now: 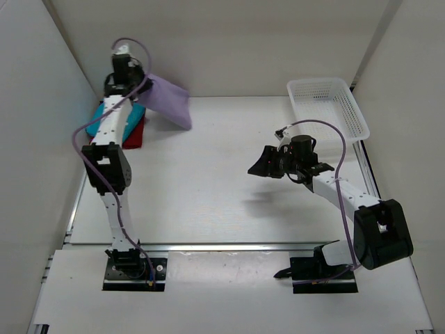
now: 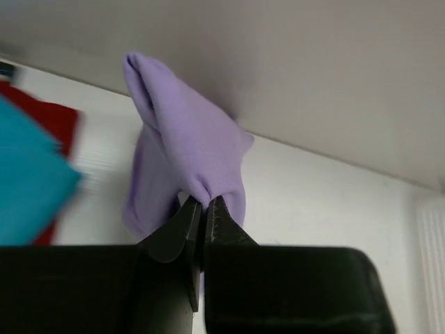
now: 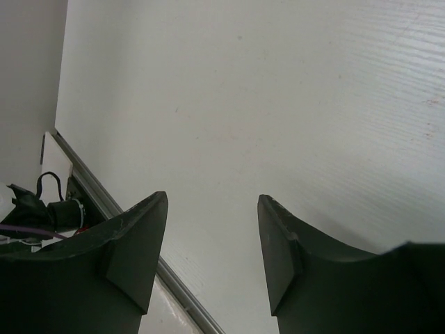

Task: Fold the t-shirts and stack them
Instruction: Put the neatly folded tshirt into the corner of the board with the left arm

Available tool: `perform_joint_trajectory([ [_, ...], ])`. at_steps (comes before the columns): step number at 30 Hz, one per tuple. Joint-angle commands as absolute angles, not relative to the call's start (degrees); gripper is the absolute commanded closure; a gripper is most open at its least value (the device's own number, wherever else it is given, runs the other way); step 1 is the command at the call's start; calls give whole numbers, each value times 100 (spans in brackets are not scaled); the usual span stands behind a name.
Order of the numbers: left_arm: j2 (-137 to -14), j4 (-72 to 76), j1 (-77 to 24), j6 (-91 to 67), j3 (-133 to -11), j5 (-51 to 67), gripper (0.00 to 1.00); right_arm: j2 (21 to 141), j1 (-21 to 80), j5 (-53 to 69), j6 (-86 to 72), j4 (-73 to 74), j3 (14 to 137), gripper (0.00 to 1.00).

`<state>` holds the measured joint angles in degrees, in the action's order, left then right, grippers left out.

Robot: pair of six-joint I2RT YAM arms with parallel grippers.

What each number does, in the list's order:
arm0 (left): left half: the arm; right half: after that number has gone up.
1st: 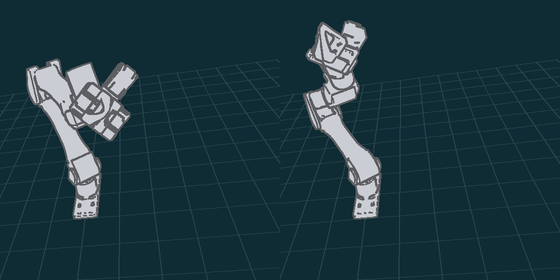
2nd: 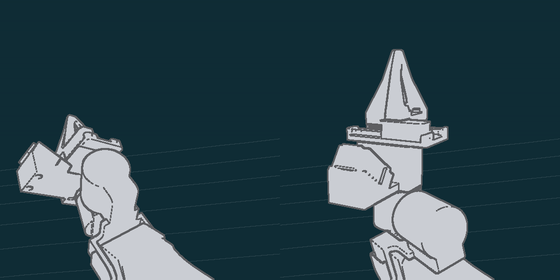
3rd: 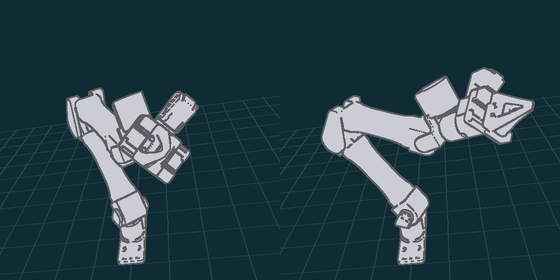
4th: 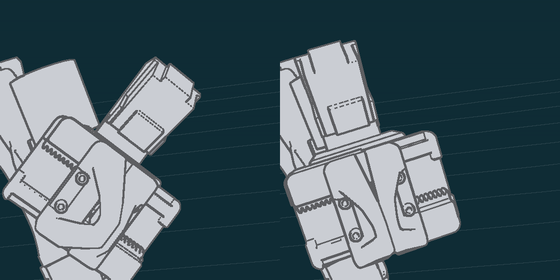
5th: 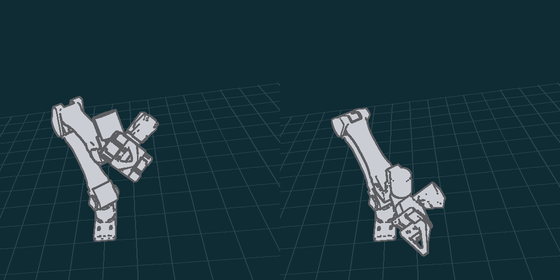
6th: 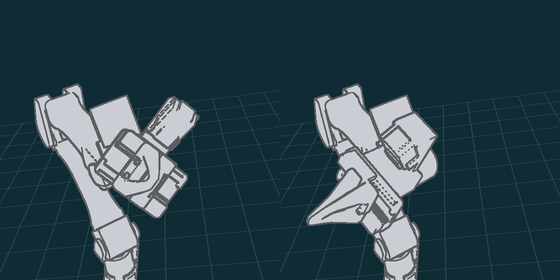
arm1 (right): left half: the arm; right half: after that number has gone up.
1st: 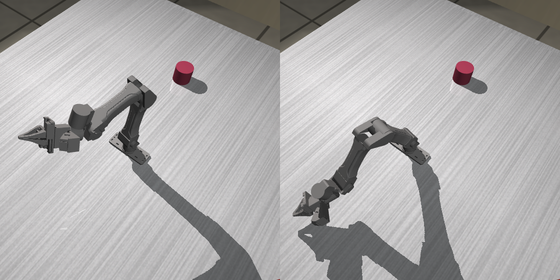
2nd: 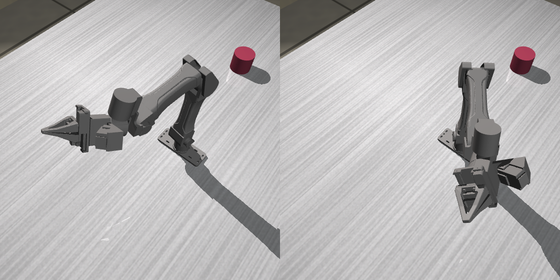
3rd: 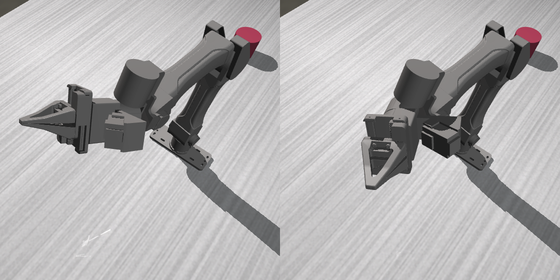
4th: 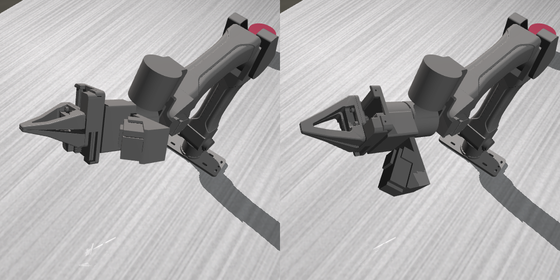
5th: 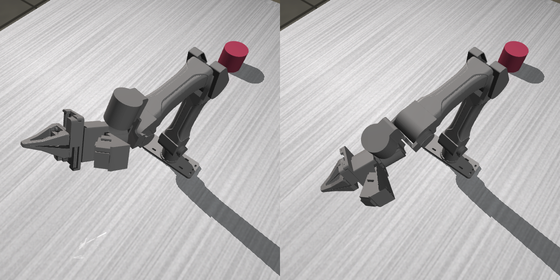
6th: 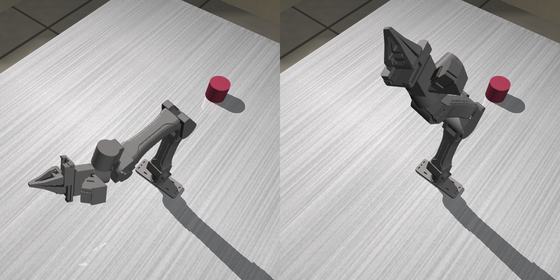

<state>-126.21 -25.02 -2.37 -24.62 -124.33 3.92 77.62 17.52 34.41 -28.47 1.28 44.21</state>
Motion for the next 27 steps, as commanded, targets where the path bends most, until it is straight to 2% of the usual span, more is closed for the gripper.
perform_joint_trajectory([
  [1, -11824, -2508, 736, -2417, -11939, 597, 100, 7691, 1854, 3586, -2769, -114, 4421, 47],
  [3, -11314, -2049, 1026, -2365, -10790, 563, 96, 7673, 1925, 3586, -2769, -132, 4430, 46],
  [5, -11207, -1715, 1491, -2600, -10135, 798, 65, 7629, 2047, 3691, -2742, -132, 4430, 47],
  [6, -11171, -1705, 1659, -2741, -9829, 835, 55, 7594, 2039, 3683, -2725, -123, 4404, 47],
  [8, -11084, -1330, 2229, -3459, -9196, 1245, 10, 7524, 2118, 3621, -2689, -53, 4368, 47],
  [9, -11013, -1249, 2363, -3680, -8802, 1370, 2, 7463, 2179, 3612, -2629, -53, 4316, 47],
  [11, -10882, -785, 2854, -4330, -8307, 1791, 1, 7374, 2249, 3577, -2637, -53, 4211, 46],
  [14, -10513, -590, 3041, -4614, -7517, 1881, 1, 7172, 2355, 3428, -2663, -79, 3956, 41],
  [15, -10338, -502, 3041, -4571, -7297, 1803, 1, 7120, 2416, 3376, -2654, -79, 3885, 33],
  [16, -10240, -501, 3024, -4536, -7269, 1732, 1, 7050, 2443, 3297, -2672, -62, 3798, 31],
  [19, -9697, -598, 2866, -4360, -6822, 1424, 1, 6848, 2662, 3007, -2689, -26, 3543, 1],
  [25, -8554, -544, 1698, -3921, -5785, 1468, 1, 6513, 3032, 2523, -2742, 104, 3085, 1],
  [27, -8149, -615, 796, -3728, -5485, 1223, 1, 6399, 3198, 2164, -2777, 228, 2945, 1],
])
